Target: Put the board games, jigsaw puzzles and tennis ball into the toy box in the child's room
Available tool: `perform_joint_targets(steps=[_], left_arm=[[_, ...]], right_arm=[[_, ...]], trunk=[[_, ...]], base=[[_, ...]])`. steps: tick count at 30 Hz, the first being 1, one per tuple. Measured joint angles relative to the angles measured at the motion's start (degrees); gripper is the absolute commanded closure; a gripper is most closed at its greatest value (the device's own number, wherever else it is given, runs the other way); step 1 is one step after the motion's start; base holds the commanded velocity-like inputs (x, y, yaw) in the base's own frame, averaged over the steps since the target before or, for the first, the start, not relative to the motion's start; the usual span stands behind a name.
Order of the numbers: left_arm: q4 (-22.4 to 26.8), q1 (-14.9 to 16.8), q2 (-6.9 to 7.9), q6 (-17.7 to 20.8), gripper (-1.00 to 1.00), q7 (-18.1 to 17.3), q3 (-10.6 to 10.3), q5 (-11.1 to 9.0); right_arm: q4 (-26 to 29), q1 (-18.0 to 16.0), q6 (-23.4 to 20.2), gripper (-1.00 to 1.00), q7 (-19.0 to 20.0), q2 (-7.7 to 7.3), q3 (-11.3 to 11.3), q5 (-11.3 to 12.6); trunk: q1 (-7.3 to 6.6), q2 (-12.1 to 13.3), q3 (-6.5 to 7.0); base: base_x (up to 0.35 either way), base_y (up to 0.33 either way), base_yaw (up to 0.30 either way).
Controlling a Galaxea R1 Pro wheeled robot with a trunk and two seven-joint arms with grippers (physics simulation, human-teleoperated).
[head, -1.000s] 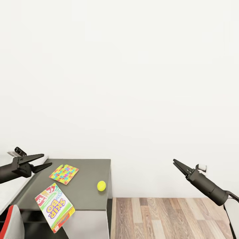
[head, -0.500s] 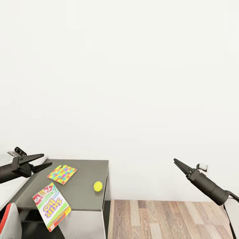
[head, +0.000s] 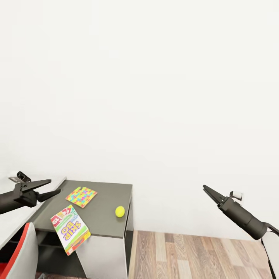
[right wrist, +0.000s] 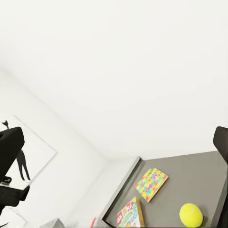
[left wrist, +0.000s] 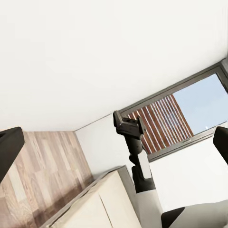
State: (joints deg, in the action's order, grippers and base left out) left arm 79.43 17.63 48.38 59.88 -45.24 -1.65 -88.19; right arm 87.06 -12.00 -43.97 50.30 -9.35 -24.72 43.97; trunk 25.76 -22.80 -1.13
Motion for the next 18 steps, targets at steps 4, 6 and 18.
perform_joint_targets(steps=[4, 6, 18], left_arm=[[0.0, 0.0, 0.0, 0.0, -1.0, -0.1, 0.0, 0.0], [0.0, 0.0, 0.0, 0.0, -1.0, 0.0, 0.0, 0.0], [0.0, 0.0, 0.0, 0.0, -1.0, -0.1, 0.0, 0.0]], right_arm=[[0.0, 0.0, 0.0, -1.0, 0.0, -0.04, 0.0, 0.0], [0.0, 0.0, 0.0, -1.0, 0.0, -0.05, 0.0, 0.0], [-0.1, 0.0, 0.0, -1.0, 0.0, 0.0, 0.0, 0.0]], trunk=[[0.0, 0.0, 0.17], [-0.01, 0.0, 0.2], [-0.01, 0.0, 0.39]], base=[[-0.126, 0.107, 0.171], [-0.046, 0.101, 0.052], [-0.027, 0.085, 0.075]])
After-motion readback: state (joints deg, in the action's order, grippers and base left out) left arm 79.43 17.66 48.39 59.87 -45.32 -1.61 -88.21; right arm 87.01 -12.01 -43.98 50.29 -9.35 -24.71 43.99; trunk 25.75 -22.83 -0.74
